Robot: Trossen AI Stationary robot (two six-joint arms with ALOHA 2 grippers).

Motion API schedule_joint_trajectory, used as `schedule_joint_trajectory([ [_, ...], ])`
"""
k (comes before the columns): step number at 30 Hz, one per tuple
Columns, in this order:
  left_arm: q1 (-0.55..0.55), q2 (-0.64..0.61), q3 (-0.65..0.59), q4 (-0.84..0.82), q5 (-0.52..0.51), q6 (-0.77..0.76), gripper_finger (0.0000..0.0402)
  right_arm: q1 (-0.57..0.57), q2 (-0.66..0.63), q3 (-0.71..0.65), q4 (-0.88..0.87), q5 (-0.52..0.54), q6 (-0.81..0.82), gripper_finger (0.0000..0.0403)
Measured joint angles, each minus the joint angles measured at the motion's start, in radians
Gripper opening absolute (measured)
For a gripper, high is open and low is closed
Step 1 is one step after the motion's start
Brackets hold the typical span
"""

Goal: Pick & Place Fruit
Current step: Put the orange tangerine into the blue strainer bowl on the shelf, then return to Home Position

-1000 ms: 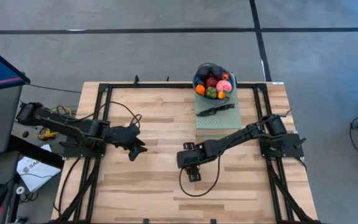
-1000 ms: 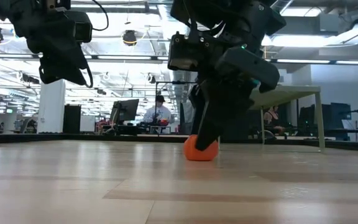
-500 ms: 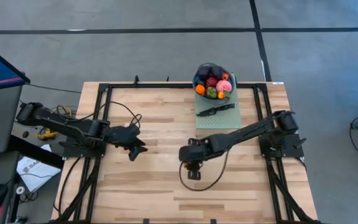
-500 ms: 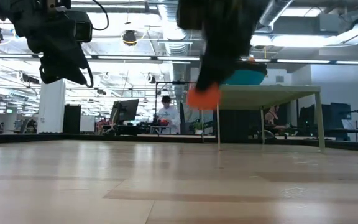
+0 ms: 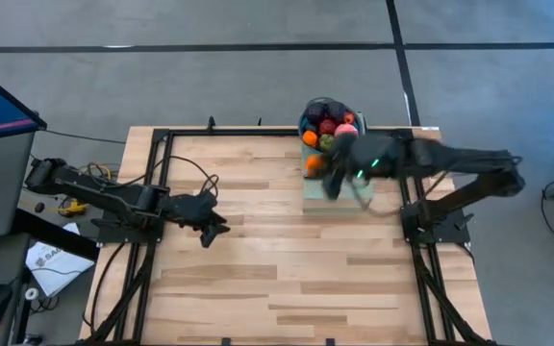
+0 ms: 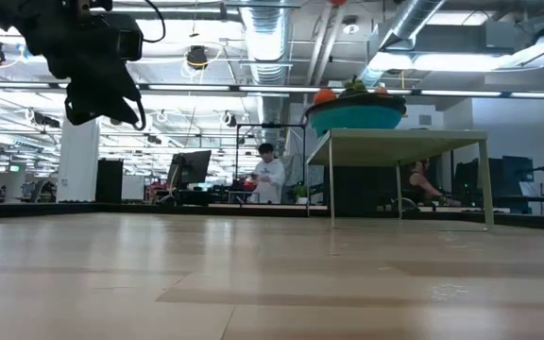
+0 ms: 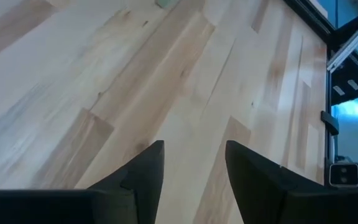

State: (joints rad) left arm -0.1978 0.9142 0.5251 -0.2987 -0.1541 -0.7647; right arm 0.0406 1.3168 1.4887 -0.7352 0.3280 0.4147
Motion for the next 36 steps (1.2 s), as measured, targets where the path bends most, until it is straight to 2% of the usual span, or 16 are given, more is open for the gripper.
schedule_joint_trajectory([
  [3, 0.001, 0.0, 0.0, 0.007, -0.008, 0.001, 0.0166, -0.111, -0.066, 0.0, -0.033, 0.09, 0.042, 0.0139],
  [7, 0.002, 0.0, 0.0, 0.011, -0.016, 0.003, 0.0164, -0.28, -0.096, 0.0, -0.099, 0.111, 0.122, 0.014],
  [11, 0.002, 0.0, 0.0, 0.016, -0.024, 0.004, 0.0163, -0.419, -0.065, -0.001, -0.138, 0.059, 0.144, 0.015],
  [15, 0.002, 0.0, 0.0, 0.019, -0.024, 0.004, 0.0163, -0.509, -0.017, -0.001, -0.14, -0.01, 0.147, 0.0163],
  [19, 0.002, 0.0, 0.0, 0.024, -0.024, 0.004, 0.0163, -0.552, 0.041, -0.001, -0.168, -0.046, 0.147, 0.0177],
  [26, 0.002, 0.0, 0.0, 0.032, -0.024, 0.002, 0.0163, -0.555, 0.108, -0.002, -0.181, -0.051, 0.144, 0.0201],
  [32, 0.002, 0.0, 0.0, 0.037, -0.025, 0.001, 0.0163, -0.552, 0.103, -0.002, -0.177, -0.069, 0.125, 0.0231],
  [36, 0.002, 0.0, 0.0, 0.039, -0.025, 0.001, 0.0163, -0.552, 0.052, -0.002, -0.178, -0.093, 0.125, 0.0242],
])
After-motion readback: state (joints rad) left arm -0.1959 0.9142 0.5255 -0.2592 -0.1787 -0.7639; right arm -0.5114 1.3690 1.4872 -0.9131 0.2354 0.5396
